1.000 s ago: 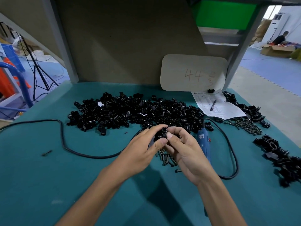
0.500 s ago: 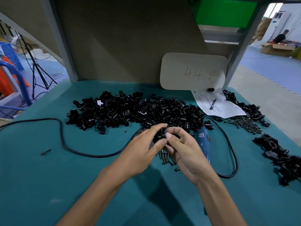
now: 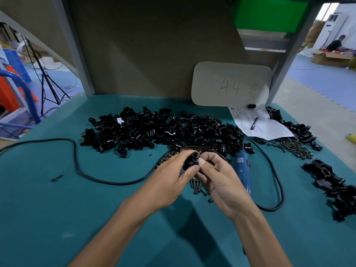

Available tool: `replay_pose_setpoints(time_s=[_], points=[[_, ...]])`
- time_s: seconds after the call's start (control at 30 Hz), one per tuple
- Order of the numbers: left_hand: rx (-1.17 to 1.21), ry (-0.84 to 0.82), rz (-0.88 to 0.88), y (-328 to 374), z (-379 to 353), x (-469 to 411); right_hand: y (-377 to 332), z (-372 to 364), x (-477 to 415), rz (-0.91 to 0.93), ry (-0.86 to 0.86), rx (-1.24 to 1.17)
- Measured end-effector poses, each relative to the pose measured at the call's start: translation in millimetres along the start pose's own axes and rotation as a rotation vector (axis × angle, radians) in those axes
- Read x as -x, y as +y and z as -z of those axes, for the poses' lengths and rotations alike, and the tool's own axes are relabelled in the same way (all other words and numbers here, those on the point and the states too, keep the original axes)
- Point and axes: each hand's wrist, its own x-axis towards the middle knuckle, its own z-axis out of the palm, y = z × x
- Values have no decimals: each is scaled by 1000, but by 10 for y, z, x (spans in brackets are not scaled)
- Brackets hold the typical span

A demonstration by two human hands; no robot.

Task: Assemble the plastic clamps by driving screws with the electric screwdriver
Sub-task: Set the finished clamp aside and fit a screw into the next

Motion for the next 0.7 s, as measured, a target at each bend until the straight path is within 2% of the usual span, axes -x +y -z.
replay_pose_setpoints(time_s=[0.57, 0.7], points=[[64, 4, -8, -51, -25, 2, 49, 33, -6, -22, -3, 12], [49, 20, 26, -168, -43, -13, 38, 52, -64, -20, 57, 130]])
